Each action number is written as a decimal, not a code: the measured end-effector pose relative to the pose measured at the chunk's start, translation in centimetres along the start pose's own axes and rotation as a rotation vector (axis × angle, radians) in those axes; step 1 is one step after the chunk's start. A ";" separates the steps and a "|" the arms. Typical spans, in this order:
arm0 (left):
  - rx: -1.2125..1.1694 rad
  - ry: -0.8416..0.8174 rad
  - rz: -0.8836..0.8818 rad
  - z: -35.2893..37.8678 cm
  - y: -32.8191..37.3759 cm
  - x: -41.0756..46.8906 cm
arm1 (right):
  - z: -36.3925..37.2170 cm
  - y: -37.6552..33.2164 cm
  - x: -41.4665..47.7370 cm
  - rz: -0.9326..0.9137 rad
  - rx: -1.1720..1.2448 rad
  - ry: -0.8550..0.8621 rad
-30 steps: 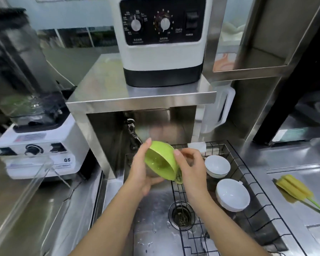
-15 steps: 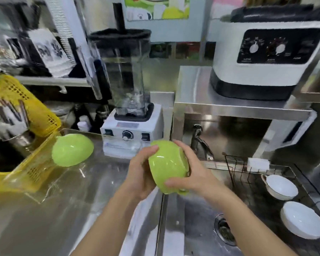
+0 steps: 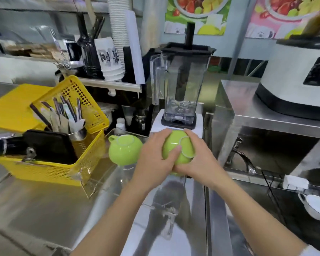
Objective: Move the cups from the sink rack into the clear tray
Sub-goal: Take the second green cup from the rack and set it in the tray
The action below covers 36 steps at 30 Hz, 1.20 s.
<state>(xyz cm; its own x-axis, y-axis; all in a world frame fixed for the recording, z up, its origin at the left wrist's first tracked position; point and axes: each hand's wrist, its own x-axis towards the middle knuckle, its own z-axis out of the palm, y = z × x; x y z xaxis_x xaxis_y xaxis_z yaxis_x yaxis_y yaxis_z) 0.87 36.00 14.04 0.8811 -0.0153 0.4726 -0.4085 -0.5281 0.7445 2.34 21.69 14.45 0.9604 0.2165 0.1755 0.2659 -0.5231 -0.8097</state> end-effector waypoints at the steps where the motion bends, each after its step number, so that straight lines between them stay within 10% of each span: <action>1: 0.034 -0.016 0.003 -0.2 -0.5 -0.1 | 0.4 -0.1 0.4 0.005 -0.045 -0.014; 24: 0.233 -0.206 -0.228 -0.2 -5.6 0.8 | 1.4 0.0 5.7 0.060 -0.538 -0.430; 36: 0.135 -0.158 -0.268 0.3 -7.0 0.4 | 2.5 0.0 5.8 0.035 -0.520 -0.351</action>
<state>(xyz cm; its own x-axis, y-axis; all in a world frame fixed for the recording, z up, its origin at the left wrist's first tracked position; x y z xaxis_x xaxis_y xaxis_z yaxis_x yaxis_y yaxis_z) 4.18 39.40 8.92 0.9832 0.0133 0.1818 -0.1315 -0.6389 0.7579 7.74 25.03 14.06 0.9082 0.4035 -0.1115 0.3255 -0.8481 -0.4181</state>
